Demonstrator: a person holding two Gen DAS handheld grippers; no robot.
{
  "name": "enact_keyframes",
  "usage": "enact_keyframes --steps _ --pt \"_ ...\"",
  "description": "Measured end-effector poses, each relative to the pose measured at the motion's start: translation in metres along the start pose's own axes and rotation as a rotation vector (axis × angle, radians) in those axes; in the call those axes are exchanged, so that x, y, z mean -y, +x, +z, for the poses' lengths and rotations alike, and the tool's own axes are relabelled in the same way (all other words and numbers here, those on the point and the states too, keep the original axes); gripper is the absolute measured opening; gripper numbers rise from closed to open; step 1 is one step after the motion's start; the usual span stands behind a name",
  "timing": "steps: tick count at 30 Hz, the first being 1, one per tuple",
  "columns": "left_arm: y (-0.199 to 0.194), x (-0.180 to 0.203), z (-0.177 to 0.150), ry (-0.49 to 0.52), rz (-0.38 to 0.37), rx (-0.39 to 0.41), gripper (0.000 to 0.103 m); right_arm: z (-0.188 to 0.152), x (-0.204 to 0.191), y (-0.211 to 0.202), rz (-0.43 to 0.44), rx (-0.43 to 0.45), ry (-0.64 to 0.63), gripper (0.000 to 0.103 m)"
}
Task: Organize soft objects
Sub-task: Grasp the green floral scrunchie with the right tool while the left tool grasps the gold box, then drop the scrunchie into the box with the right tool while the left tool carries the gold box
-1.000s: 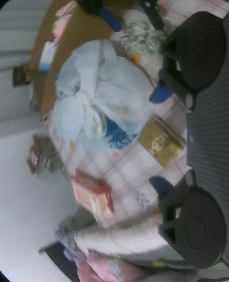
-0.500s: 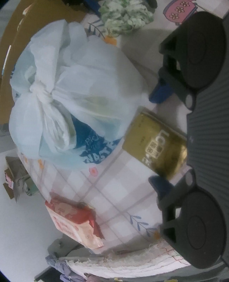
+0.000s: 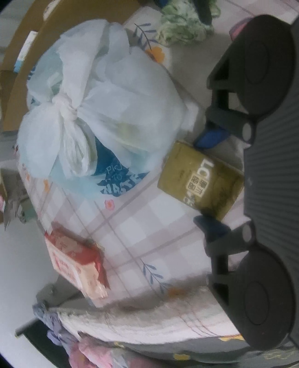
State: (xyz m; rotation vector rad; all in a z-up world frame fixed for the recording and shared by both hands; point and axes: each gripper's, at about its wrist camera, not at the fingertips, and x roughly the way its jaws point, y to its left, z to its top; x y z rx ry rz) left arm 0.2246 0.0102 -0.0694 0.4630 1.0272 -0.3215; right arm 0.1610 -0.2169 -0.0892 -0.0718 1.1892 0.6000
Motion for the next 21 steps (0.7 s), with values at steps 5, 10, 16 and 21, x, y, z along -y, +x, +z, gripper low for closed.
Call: enact_keyframes --steps 5,10,16,21 --pt "-0.034 0.003 -0.012 -0.087 0.006 0.048 0.064 -0.009 0.005 -0.017 0.054 0.051 0.046 0.031" --pt "-0.072 0.012 -0.026 -0.135 0.013 0.11 0.064 -0.028 0.006 -0.049 0.111 0.128 0.069 0.03" --pt "-0.127 0.03 -0.022 -0.131 0.01 0.232 0.064 -0.045 0.004 -0.103 0.167 0.256 0.091 0.03" --pt "-0.166 0.056 0.002 -0.097 -0.055 0.353 0.064 -0.062 0.02 -0.163 0.109 0.391 0.111 0.03"
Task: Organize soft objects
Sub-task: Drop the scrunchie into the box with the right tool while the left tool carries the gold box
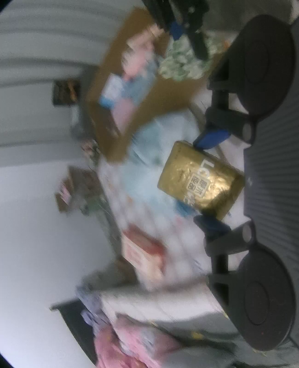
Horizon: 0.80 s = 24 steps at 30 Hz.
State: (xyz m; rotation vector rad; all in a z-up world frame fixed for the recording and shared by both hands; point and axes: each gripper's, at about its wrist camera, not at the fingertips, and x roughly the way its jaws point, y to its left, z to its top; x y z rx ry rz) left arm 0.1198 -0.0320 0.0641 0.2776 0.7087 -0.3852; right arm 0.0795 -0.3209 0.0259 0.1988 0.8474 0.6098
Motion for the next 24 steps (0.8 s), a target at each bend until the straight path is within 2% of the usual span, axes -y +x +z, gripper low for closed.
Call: enact_keyframes --steps 5,9,16,21,24 --pt "0.007 0.038 0.028 0.027 -0.102 0.046 0.064 -0.002 0.037 -0.065 -0.133 0.131 0.06 0.031" --pt "0.026 0.072 0.044 0.057 -0.172 0.043 0.064 -0.013 0.072 -0.091 -0.216 0.153 0.131 0.031" --pt "0.061 0.116 0.062 0.091 -0.255 0.011 0.064 -0.026 0.13 -0.085 -0.297 0.071 0.22 0.032" --pt "0.082 0.135 0.074 0.099 -0.298 -0.023 0.064 -0.023 0.158 -0.057 -0.329 -0.029 0.188 0.036" --pt "0.094 0.146 0.08 0.112 -0.322 -0.054 0.064 -0.02 0.171 -0.037 -0.327 -0.129 0.148 0.04"
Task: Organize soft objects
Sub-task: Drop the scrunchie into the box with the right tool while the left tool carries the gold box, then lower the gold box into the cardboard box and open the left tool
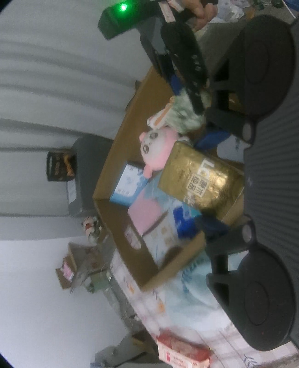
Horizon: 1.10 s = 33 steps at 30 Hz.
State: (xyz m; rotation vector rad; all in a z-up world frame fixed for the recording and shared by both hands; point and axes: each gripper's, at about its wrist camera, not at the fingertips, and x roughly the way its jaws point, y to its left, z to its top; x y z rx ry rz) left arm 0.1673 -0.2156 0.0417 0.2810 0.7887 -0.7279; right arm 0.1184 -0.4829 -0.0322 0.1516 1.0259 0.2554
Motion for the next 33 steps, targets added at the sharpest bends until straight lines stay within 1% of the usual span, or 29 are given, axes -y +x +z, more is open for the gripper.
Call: enact_keyframes --steps 3,4,6,8,9,11,14,19,22,24,25,26,29,33 --pt "0.015 0.005 0.009 0.004 -0.022 -0.036 0.064 0.002 0.003 0.013 0.004 -0.082 -0.044 0.043" --pt "0.02 0.005 0.012 0.004 -0.03 -0.046 0.064 0.002 0.003 0.015 0.003 -0.105 -0.062 0.046" --pt "0.033 0.008 0.018 0.005 -0.045 -0.071 0.064 0.002 0.004 0.014 -0.003 -0.125 -0.077 0.05" --pt "0.045 0.012 0.022 0.01 -0.054 -0.095 0.064 0.001 0.008 0.01 0.015 -0.128 -0.078 0.053" --pt "0.051 0.015 0.024 0.018 -0.057 -0.107 0.064 0.001 0.01 0.006 0.025 -0.119 -0.074 0.054" --pt "0.063 0.021 0.027 0.038 -0.058 -0.131 0.064 0.0 0.014 -0.003 0.026 -0.092 -0.054 0.064" --pt "0.082 0.032 0.029 0.084 -0.062 -0.161 0.064 -0.004 0.021 -0.021 0.034 -0.029 -0.006 0.065" --pt "0.118 0.051 0.03 0.156 -0.059 -0.208 0.064 -0.019 0.035 -0.051 0.081 0.096 0.098 0.068" --pt "0.14 0.061 0.027 0.215 -0.028 -0.229 0.065 -0.028 0.042 -0.06 0.103 0.138 0.147 0.069" --pt "0.153 0.064 0.024 0.246 -0.034 -0.257 0.066 -0.034 0.046 -0.065 0.115 0.169 0.174 0.069" --pt "0.159 0.065 0.023 0.249 -0.035 -0.282 0.068 -0.037 0.049 -0.068 0.124 0.183 0.19 0.069" --pt "0.161 0.066 0.023 0.249 -0.041 -0.305 0.068 -0.039 0.051 -0.07 0.13 0.192 0.206 0.07" --pt "0.157 0.067 0.024 0.26 -0.025 -0.283 0.068 -0.049 0.057 -0.075 0.141 0.217 0.248 0.071" --pt "0.152 0.066 0.025 0.253 -0.019 -0.292 0.068 -0.06 0.061 -0.075 0.157 0.237 0.296 0.072"
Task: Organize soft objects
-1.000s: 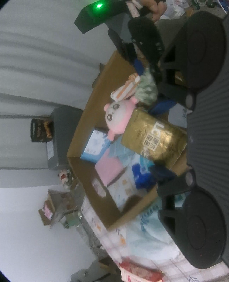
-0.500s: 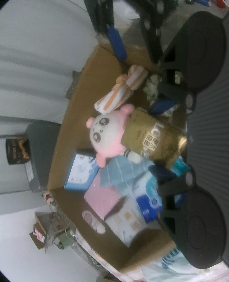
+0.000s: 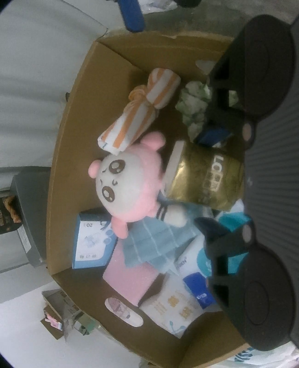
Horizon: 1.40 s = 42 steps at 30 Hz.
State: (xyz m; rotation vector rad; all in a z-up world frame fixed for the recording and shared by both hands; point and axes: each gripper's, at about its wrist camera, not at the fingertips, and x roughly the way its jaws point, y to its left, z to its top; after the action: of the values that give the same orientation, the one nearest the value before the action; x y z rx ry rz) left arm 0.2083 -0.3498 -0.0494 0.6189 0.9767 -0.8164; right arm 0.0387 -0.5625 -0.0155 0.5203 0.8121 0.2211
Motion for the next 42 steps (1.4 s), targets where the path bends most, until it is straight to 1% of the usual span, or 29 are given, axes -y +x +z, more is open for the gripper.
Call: enact_keyframes --steps 5,8,10,13,16,20,21,24,26,28,30,31,32,35,37,40,42 --pt "-0.015 0.0 -0.003 -0.016 0.015 0.025 0.068 -0.009 0.006 -0.003 0.026 0.045 0.078 0.072" --pt "-0.037 -0.004 -0.011 -0.047 0.015 0.061 0.068 -0.009 0.003 -0.004 0.062 0.084 0.109 0.072" --pt "-0.057 -0.009 -0.022 -0.074 0.023 0.096 0.07 -0.005 -0.002 0.0 0.078 0.095 0.118 0.072" --pt "-0.086 -0.021 -0.044 -0.139 0.034 0.153 0.077 0.008 -0.012 0.016 0.085 0.091 0.112 0.071" --pt "-0.112 -0.036 -0.073 -0.224 0.044 0.197 0.082 0.021 -0.022 0.035 0.074 0.078 0.108 0.07" --pt "-0.139 -0.053 -0.115 -0.327 0.078 0.257 0.09 0.026 -0.039 0.047 0.07 0.084 0.098 0.07" --pt "-0.145 -0.056 -0.125 -0.354 0.09 0.274 0.091 0.026 -0.044 0.048 0.065 0.09 0.089 0.07" --pt "-0.16 -0.063 -0.152 -0.441 0.114 0.336 0.092 0.02 -0.066 0.047 0.008 0.129 0.048 0.073" --pt "-0.168 -0.065 -0.168 -0.503 0.127 0.369 0.097 0.013 -0.079 0.045 -0.047 0.167 0.027 0.082" --pt "-0.175 -0.063 -0.18 -0.559 0.152 0.4 0.097 0.004 -0.092 0.041 -0.09 0.205 0.01 0.087" --pt "-0.182 -0.059 -0.194 -0.607 0.199 0.429 0.099 -0.007 -0.103 0.037 -0.113 0.224 -0.009 0.091" --pt "-0.184 -0.056 -0.2 -0.633 0.217 0.438 0.103 -0.013 -0.11 0.035 -0.129 0.228 -0.023 0.096" --pt "-0.186 -0.054 -0.206 -0.658 0.227 0.445 0.103 -0.019 -0.117 0.035 -0.148 0.227 -0.039 0.101" --pt "-0.189 -0.049 -0.221 -0.711 0.216 0.44 0.103 -0.039 -0.141 0.035 -0.221 0.216 -0.11 0.102" --pt "-0.191 -0.044 -0.228 -0.748 0.228 0.43 0.103 -0.051 -0.155 0.033 -0.263 0.199 -0.151 0.102" --pt "-0.195 -0.036 -0.236 -0.796 0.296 0.41 0.103 -0.066 -0.17 0.026 -0.287 0.197 -0.185 0.102" --pt "-0.198 -0.03 -0.239 -0.793 0.326 0.413 0.103 -0.073 -0.177 0.019 -0.302 0.199 -0.193 0.102"
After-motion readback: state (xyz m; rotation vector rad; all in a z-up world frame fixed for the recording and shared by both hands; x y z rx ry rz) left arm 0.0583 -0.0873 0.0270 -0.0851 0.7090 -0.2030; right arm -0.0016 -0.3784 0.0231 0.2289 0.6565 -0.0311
